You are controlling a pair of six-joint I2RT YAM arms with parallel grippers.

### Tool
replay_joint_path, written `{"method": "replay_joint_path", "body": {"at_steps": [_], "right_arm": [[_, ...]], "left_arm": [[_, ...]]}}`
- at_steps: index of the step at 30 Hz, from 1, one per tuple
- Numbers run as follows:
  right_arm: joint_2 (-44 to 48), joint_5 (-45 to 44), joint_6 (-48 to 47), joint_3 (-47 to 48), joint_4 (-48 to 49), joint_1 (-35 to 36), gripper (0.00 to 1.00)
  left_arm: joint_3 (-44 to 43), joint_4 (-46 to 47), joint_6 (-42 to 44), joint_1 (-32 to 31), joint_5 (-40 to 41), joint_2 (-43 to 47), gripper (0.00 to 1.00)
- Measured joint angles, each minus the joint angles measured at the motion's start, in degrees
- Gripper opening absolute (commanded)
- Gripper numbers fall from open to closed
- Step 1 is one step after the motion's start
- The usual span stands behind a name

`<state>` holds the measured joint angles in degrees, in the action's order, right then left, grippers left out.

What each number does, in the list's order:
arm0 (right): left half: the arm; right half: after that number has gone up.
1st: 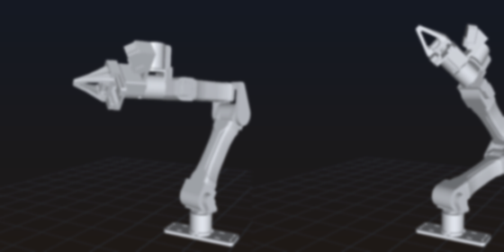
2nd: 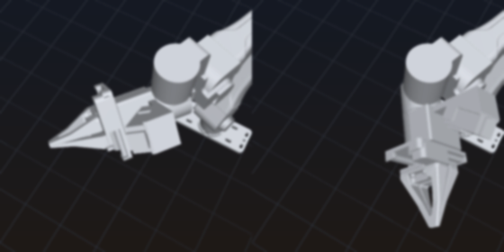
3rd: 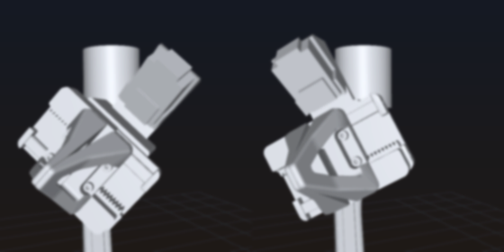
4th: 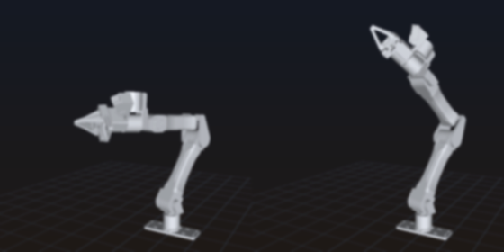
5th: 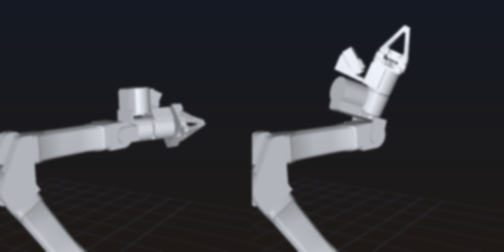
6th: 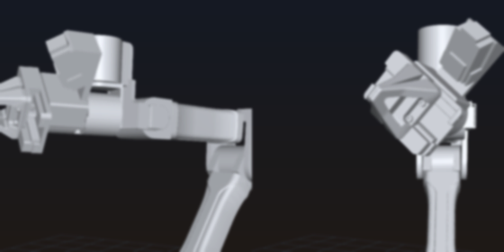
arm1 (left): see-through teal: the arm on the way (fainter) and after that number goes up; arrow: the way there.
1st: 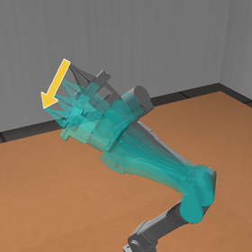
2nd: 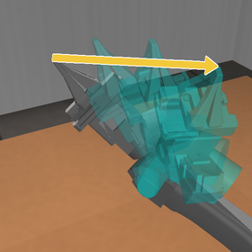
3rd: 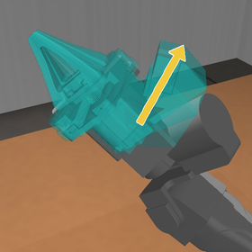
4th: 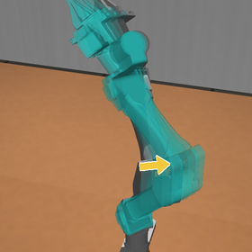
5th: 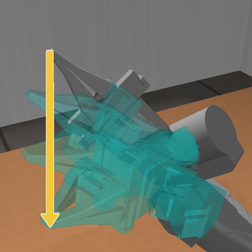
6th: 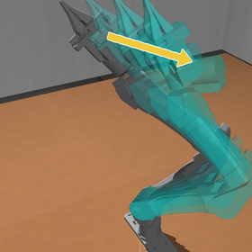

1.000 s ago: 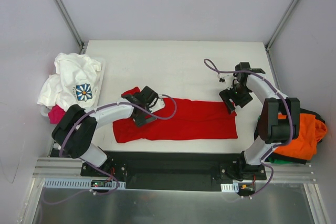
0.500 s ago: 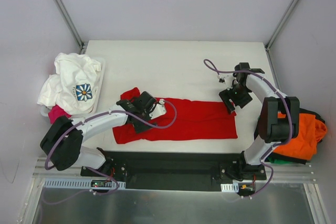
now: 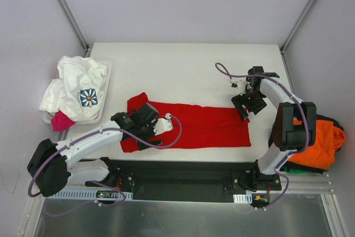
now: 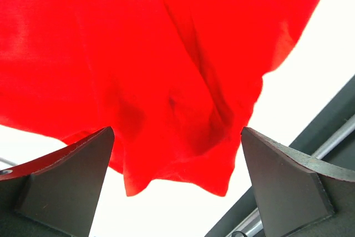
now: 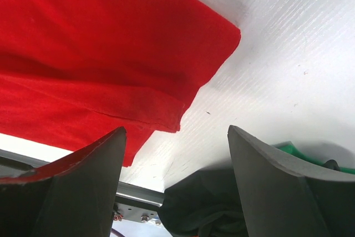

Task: Fold and stack the t-shirts
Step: Fold the other side of the tshirt into a rectangle

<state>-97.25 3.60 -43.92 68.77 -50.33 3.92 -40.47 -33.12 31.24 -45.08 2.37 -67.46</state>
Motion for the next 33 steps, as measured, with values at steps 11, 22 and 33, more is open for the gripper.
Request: {"method": "replay_joint_path", "body": {"at_steps": [11, 22, 33], "right_arm": [[0.5, -1.4, 0.9, 0.0, 0.2, 0.8, 0.97], [12.2, -8.5, 1.2, 0.0, 0.8, 7.5, 0.96], [13.6, -14.7, -0.3, -9.0, 5.7, 15.0, 0.96]], "left_arm": [[-3.8, 5.6, 4.8, 0.2, 8.2, 7.2, 1.00], [-6.4, 17.3, 7.1, 6.8, 17.7, -9.4, 0.99], [-7.3, 20.2, 7.5, 13.2, 19.3, -18.4, 0.99]]}}
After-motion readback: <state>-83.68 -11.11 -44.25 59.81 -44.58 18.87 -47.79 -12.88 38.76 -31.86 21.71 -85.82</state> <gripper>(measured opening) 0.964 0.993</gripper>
